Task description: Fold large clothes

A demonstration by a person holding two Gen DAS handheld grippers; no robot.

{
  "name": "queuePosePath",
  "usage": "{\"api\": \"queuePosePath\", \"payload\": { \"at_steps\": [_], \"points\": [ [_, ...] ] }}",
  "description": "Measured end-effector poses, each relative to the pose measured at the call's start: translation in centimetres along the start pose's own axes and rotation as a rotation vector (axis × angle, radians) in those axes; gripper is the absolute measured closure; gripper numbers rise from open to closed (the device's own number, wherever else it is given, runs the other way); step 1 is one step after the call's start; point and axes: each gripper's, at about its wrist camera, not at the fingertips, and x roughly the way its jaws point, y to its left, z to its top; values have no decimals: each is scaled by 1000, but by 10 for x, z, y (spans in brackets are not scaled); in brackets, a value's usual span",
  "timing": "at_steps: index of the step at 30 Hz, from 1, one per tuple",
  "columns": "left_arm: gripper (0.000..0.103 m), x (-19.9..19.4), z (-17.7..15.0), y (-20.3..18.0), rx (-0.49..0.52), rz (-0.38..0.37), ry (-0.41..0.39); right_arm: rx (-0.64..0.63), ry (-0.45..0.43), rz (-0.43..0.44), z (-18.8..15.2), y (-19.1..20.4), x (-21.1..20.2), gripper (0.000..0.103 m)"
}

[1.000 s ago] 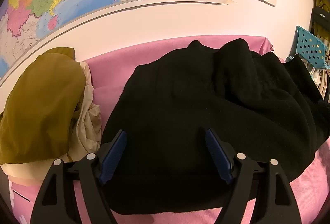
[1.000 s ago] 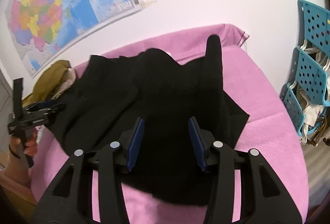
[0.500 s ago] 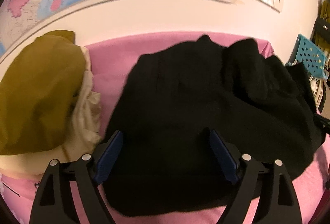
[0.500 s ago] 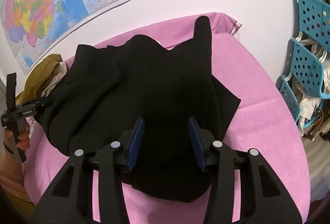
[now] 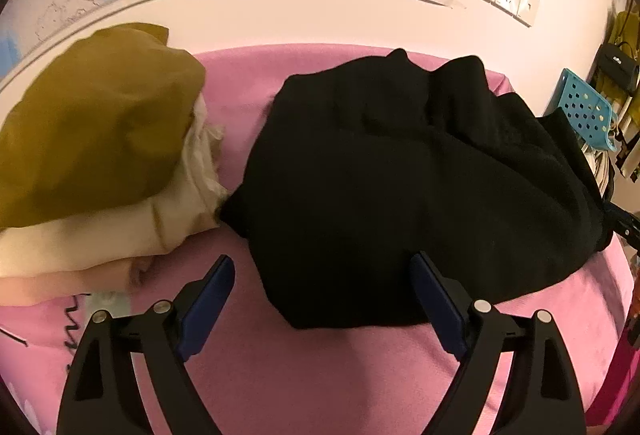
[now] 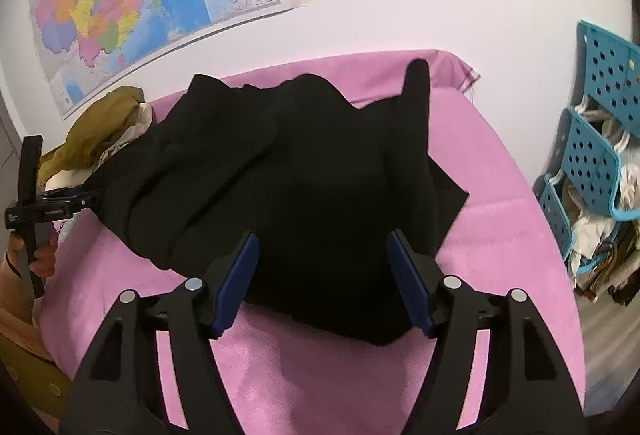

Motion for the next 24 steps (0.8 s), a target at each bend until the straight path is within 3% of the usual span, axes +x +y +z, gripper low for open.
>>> {"api": "queuePosePath", "payload": {
  "at_steps": [1,2,6,10,12,14,16,18,21,24],
  "points": [
    [24,7,1,0,-3,-19,11,6,10,-5,-2,-2,2,25],
    [29,13,2,1,-12,-50,24,6,29,-6,-5,-3,7,25],
    [38,20,7,0,-34,-75,26,19,41,9,-8,-7,18,36],
    [40,15,6,-1,-47,-77,32,29,30,28,-3,-9,11,76],
    [40,11,4,1,-56,-82,30,63,21,56,1,-14,6,78],
    [36,6,2,1,-50,-77,26,61,38,42,0,-13,6,76],
    [29,5,4,0,-48,-52,23,52,31,-40,1,-7,2,55],
    [28,1,0,0,-35,-51,15,40,-25,-73,6,-1,-12,49],
    [27,-3,-3,3,-50,-73,25,-53,-84,-27,13,26,-30,35],
    [24,-7,-8,7,-70,-96,25,-265,-47,61,15,82,-25,29]
  ]
}}
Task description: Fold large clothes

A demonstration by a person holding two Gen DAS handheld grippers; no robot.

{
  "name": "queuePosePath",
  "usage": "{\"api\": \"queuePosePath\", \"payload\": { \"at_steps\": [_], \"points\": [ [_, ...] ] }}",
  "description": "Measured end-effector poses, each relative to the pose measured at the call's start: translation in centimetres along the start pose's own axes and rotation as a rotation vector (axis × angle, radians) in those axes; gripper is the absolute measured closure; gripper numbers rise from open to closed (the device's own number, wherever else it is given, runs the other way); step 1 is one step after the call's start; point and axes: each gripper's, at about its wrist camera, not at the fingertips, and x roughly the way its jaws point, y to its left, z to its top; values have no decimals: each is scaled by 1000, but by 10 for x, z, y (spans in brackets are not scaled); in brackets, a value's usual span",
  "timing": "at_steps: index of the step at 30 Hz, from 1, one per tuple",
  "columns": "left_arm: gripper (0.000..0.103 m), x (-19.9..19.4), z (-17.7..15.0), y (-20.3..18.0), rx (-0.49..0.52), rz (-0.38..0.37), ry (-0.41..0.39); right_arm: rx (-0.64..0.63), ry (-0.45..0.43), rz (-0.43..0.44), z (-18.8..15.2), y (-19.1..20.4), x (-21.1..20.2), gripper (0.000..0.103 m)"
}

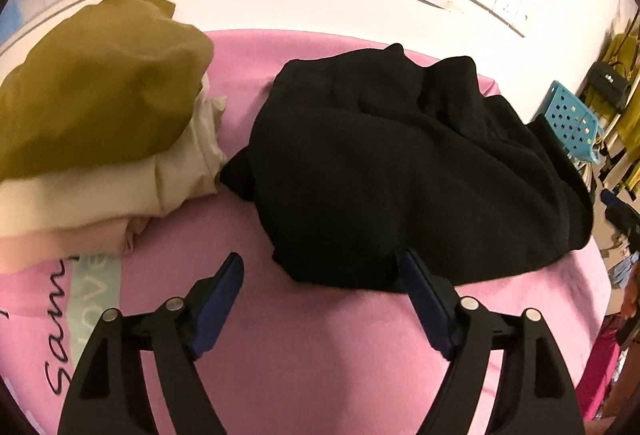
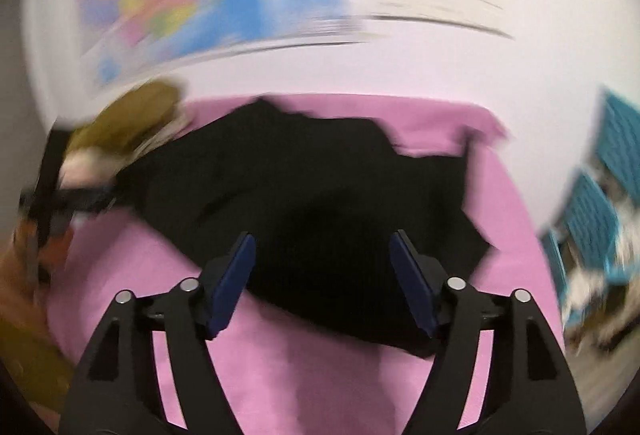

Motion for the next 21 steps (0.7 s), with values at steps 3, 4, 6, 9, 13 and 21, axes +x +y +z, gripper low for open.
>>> {"api": "queuePosePath", "payload": {
  "at_steps": [3,4,6,9,13,21],
  "points": [
    [19,-2,-5,3,-33,-54,16,-218,46,10,3,48,23,27],
    [19,-2,-7,2,-37,-71,23,-268,59,-4,3,58,30,27],
    [19,0,-9,-1,-36,-80,34,-357,78,-19,2,77,46,27],
    [19,5,-11,-6,-41,-102,52,-463,96,-39,-3,97,68,26],
    [17,11,-12,-13,-37,-112,60,-559,117,-88,-13,109,86,23],
    [15,19,-10,-28,-36,-185,69,-531,110,-100,-7,99,101,41]
  ]
}}
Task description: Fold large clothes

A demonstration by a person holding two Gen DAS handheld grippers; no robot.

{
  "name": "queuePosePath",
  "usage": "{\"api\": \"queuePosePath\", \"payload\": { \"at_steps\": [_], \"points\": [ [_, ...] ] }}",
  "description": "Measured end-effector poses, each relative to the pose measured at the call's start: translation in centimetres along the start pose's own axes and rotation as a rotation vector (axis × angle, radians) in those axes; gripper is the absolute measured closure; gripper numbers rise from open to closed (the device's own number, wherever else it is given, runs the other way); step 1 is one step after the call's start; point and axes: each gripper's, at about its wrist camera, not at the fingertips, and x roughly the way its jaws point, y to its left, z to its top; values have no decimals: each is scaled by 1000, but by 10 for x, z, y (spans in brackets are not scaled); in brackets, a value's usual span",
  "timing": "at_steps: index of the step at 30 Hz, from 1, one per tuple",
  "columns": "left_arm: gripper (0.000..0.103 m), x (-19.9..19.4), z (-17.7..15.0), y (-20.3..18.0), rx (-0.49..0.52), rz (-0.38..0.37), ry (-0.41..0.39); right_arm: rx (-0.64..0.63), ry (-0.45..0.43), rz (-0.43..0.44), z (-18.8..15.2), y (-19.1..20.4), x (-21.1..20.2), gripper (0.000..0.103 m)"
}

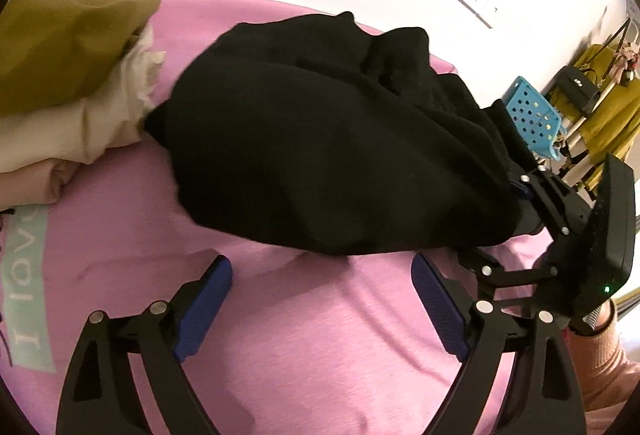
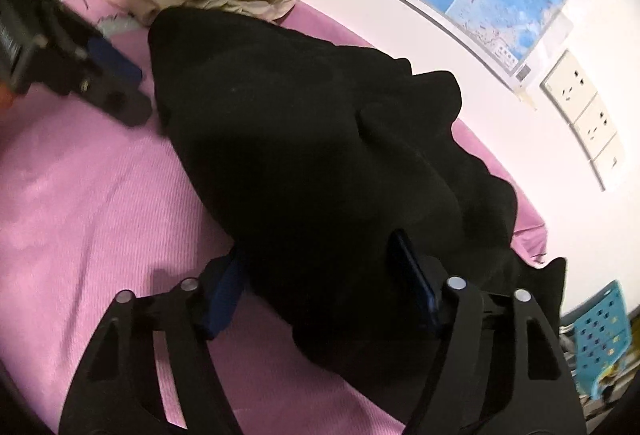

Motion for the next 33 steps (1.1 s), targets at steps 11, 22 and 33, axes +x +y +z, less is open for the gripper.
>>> {"api": "queuePosePath", "payload": {
  "at_steps": [11,22,33],
  "points": [
    [14,7,24,12,-206,-284,-54,249,-73,123,16,-45,-19,64],
    [14,46,69,36,-417,-379,9,345,-59,190,12,-53,-17,62],
    [57,56,81,17,-252,-191,68,662,-69,431,-46,-81,-76,37]
  ]
}}
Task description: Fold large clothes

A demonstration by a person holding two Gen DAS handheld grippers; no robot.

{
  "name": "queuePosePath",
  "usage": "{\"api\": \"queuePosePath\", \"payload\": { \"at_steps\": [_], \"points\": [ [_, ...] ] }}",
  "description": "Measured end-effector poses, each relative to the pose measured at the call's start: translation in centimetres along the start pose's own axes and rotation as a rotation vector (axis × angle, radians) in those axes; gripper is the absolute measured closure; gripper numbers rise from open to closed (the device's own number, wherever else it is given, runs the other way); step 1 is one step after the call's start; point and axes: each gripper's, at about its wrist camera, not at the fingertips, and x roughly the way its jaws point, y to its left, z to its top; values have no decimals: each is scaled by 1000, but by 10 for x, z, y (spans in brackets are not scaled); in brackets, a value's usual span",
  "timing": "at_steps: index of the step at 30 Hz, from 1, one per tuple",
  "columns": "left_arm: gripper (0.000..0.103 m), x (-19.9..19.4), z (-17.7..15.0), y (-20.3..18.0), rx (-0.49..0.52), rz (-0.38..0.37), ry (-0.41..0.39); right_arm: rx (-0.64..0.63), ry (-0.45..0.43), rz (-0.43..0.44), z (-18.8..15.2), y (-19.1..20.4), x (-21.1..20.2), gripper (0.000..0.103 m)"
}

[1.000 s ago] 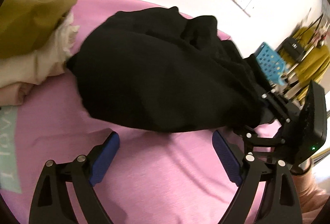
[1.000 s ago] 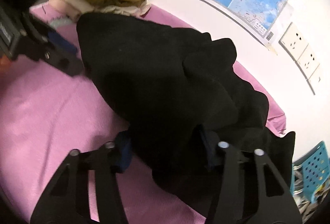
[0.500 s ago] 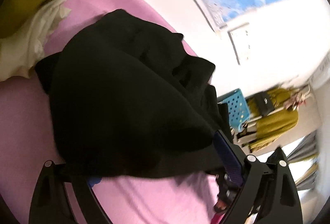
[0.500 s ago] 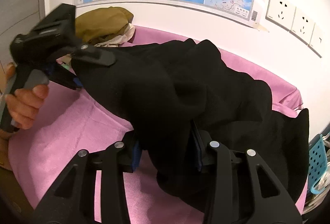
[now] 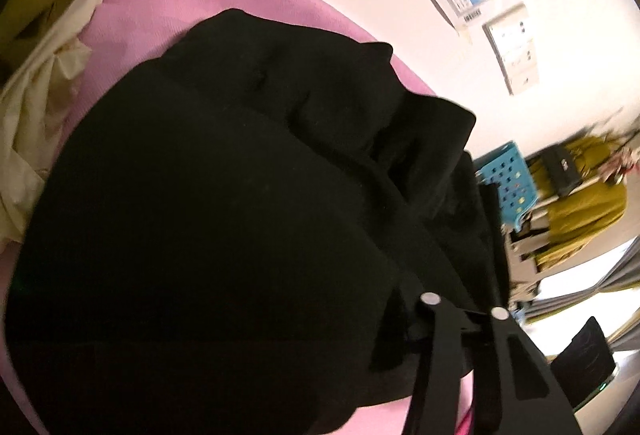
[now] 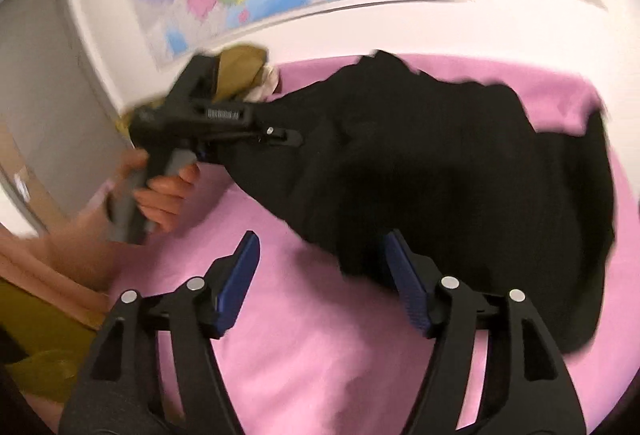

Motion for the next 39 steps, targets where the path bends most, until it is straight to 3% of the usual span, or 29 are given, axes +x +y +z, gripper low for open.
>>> {"api": "queuePosePath", "payload": {
  "at_steps": [2,6,11,16,21,27,35,39],
  "points": [
    [60,0,-1,-3,13,10,-5,130,15,36,-17,-19,-15,34],
    [61,4,-4,-10,42,27,-26,388,-21,25,-49,-60,-36,32],
    [61,4,-4,-11,55,23,-30,610,-94,38,-57,-92,-30,27],
    [58,4,-5,-7,64,16,-34,595,-122,-68,-41,-95,-10,22],
    [57,4,-4,-5,69,8,-36,598,-174,-117,-25,-99,5,19],
    [45,6,-5,-10,94,10,-44,628,-265,-84,-10,-113,16,23],
    [30,12,-12,-31,196,154,-82,619,-235,-86,3,-124,33,29],
    [18,17,-9,-36,208,171,-73,616,-224,-90,3,-126,35,36]
  ]
}}
